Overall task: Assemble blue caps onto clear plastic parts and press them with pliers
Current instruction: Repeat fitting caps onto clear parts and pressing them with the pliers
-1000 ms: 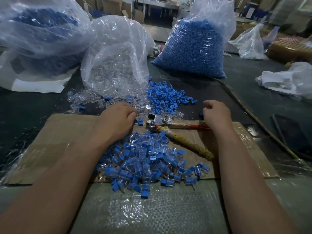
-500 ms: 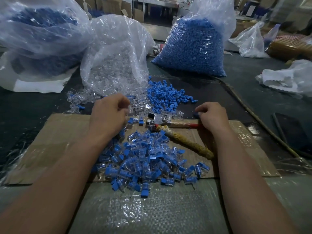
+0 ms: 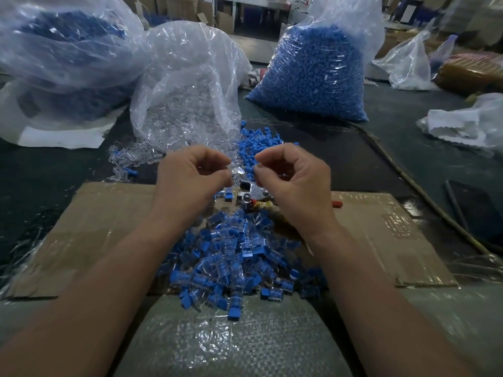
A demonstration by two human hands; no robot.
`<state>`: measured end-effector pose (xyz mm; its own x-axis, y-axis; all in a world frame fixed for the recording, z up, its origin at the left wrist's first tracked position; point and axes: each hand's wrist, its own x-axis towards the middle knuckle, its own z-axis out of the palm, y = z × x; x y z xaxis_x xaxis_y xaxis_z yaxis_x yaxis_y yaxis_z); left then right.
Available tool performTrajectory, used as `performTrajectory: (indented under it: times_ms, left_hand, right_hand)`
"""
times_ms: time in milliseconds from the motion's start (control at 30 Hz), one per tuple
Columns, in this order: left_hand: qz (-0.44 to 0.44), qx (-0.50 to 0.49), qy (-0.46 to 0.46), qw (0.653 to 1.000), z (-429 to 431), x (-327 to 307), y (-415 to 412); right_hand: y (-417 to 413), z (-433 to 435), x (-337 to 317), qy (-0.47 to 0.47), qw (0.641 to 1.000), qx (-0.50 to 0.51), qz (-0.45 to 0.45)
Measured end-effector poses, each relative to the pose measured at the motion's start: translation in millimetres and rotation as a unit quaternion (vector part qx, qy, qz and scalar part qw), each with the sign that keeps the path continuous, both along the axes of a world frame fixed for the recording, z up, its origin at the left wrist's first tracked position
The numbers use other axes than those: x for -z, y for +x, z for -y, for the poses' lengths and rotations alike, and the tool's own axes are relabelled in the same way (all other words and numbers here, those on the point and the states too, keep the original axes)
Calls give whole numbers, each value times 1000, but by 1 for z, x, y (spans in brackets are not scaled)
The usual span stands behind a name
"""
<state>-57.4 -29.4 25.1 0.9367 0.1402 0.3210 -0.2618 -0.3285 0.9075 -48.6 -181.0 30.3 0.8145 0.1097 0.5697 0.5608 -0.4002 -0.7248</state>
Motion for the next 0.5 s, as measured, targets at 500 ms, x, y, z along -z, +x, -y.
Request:
performTrajectory:
  times_ms: [500]
  left_hand:
    - [-67,90,-133,985,5,-4,-1]
  right_hand:
    - [3,-5,8,-31,999,-21,28]
